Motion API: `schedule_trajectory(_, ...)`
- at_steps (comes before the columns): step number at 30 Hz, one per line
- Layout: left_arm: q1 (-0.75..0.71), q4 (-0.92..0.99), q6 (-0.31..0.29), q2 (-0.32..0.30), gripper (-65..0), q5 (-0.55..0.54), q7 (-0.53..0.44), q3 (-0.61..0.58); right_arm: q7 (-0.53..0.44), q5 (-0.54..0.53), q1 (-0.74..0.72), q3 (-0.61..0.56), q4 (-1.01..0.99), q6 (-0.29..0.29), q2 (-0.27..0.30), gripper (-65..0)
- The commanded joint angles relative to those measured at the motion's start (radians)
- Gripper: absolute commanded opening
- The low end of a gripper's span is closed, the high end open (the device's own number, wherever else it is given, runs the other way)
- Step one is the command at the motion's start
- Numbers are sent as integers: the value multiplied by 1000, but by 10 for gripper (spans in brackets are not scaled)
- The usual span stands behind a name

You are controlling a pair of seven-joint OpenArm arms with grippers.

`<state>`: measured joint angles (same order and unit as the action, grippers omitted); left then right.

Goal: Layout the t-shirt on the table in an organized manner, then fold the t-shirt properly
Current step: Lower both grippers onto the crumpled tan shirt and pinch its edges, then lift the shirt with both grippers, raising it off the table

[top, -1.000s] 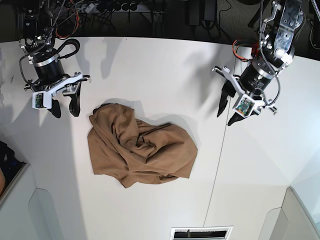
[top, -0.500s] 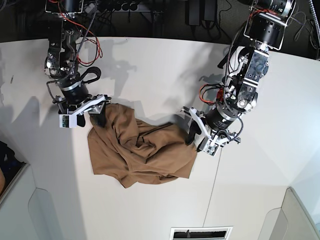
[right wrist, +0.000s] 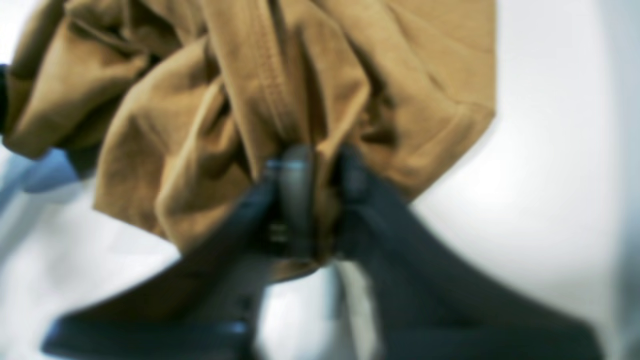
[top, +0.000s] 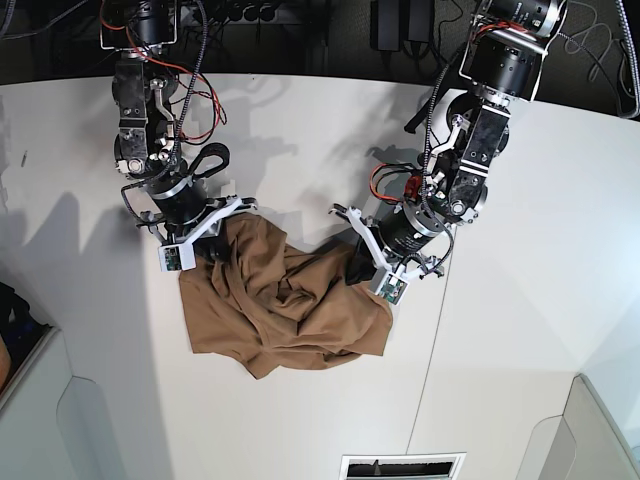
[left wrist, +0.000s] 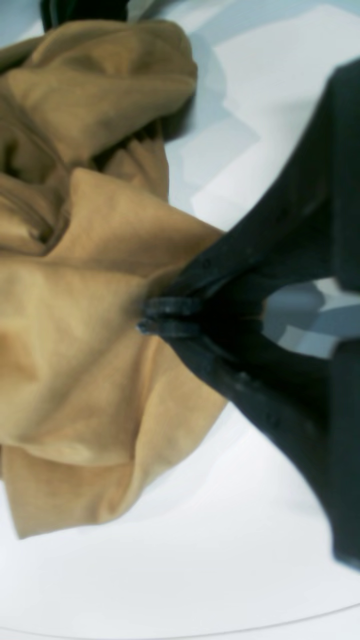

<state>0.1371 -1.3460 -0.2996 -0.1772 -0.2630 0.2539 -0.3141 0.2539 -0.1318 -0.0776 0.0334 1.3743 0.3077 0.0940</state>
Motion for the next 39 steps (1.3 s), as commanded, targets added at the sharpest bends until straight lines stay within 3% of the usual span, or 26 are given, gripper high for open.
schedule_trajectory(1,27,-15,-7,-4,-650,-6,-30,3,-44,8,-19,2,16,8,3,-650)
schedule_trajectory(7,48,-43,49,-29,-650,-7,-32,66,-56,26,-41,41,64,27,3,-650)
schedule_trajectory(13,39,-198,52,-89,-650,-11,5,118,-55,-111,-42,111,277,159,3,-650)
schedule_trajectory(16,39,-259,53,-91,-650,-11,89,118,-42,-227,-53,92,381,251,3,-650)
schedule_trajectory(19,39,-281,55,-92,-650,-10,180,119,40,-298,-79,9,455,251,2,-650)
schedule_trajectory(21,29,-281,93,-92,-650,-10,215,132,121,-333,-98,-77,482,251,3,-650)
schedule_trajectory(25,-18,-281,132,-103,-650,-3,210,237,217,-348,-95,-285,523,251,3,-650)
schedule_trajectory(29,-62,-281,123,-142,-650,-11,192,353,239,-335,-91,-461,528,250,3,-650)
schedule_trajectory(31,-77,-281,75,-154,-650,-36,192,375,246,-282,-91,-502,527,239,3,-650)
schedule_trajectory(32,-80,-281,50,-159,-650,-52,192,375,251,-241,-91,-507,527,229,3,-624)
schedule_trajectory(34,-87,-281,41,-164,-650,-56,192,375,253,-163,-91,-499,527,185,3,-420)
schedule_trajectory(36,-91,-281,41,-173,-585,-56,198,375,252,-113,-92,-475,527,143,3,-269)
schedule_trajectory(37,-93,-281,40,-181,-542,-56,216,375,253,-98,-93,-457,527,126,3,-237)
schedule_trajectory(39,-102,-287,24,-206,-511,-65,233,375,262,-68,-93,-408,527,81,3,-232)
